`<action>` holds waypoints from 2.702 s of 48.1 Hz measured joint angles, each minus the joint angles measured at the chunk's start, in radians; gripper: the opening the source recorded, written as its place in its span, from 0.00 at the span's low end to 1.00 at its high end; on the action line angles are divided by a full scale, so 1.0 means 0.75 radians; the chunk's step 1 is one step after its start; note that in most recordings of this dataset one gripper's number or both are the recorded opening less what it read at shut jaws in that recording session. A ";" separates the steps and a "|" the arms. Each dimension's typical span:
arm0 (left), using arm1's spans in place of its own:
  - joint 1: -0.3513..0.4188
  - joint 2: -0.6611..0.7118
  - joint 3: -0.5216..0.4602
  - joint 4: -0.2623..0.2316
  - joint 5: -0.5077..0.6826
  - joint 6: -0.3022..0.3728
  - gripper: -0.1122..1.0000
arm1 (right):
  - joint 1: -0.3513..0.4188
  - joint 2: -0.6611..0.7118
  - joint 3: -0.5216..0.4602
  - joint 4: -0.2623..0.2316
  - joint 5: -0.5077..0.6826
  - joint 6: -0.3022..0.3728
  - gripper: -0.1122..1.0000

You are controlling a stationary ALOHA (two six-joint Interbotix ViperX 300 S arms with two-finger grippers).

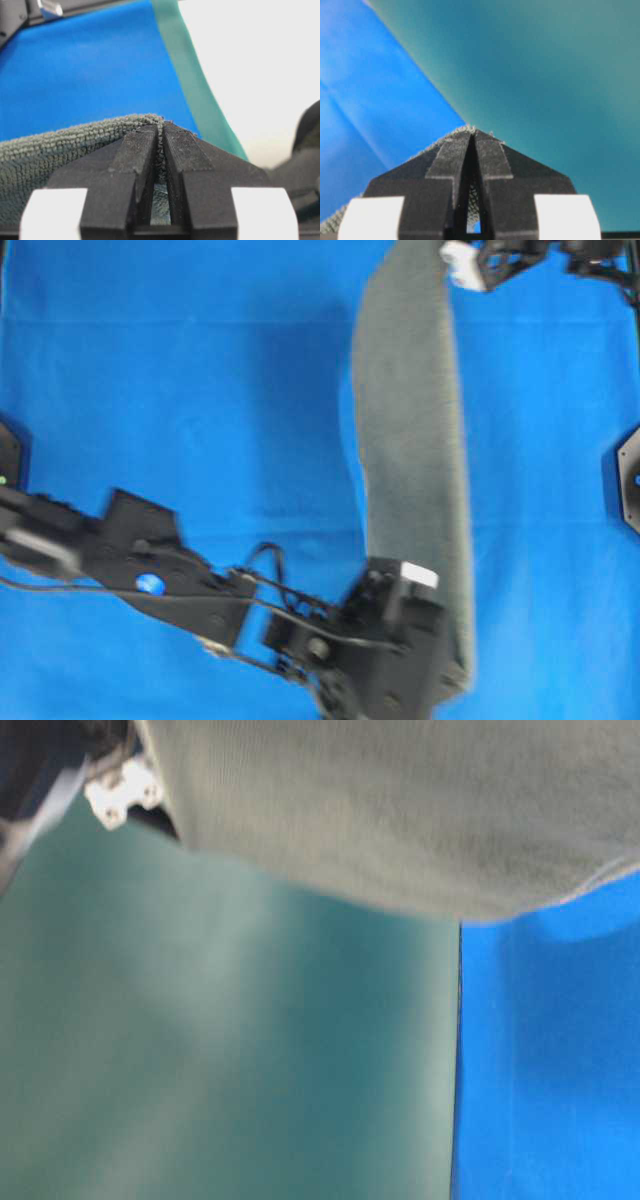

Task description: Fold a large towel.

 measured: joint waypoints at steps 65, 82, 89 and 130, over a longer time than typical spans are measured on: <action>-0.072 -0.327 0.969 -0.018 -0.385 -0.685 0.13 | 0.000 0.796 -0.352 0.029 -0.252 0.000 0.11; -0.014 -0.327 0.972 -0.018 -0.382 -0.624 0.24 | -0.006 0.796 -0.352 -0.041 -0.333 -0.006 0.17; -0.012 -0.327 0.972 -0.018 -0.385 -0.587 0.53 | -0.006 0.796 -0.352 -0.094 -0.335 -0.027 0.56; 0.205 -0.853 1.141 -0.010 -0.194 -0.452 0.79 | 0.076 0.162 0.053 -0.129 -0.419 -0.055 0.62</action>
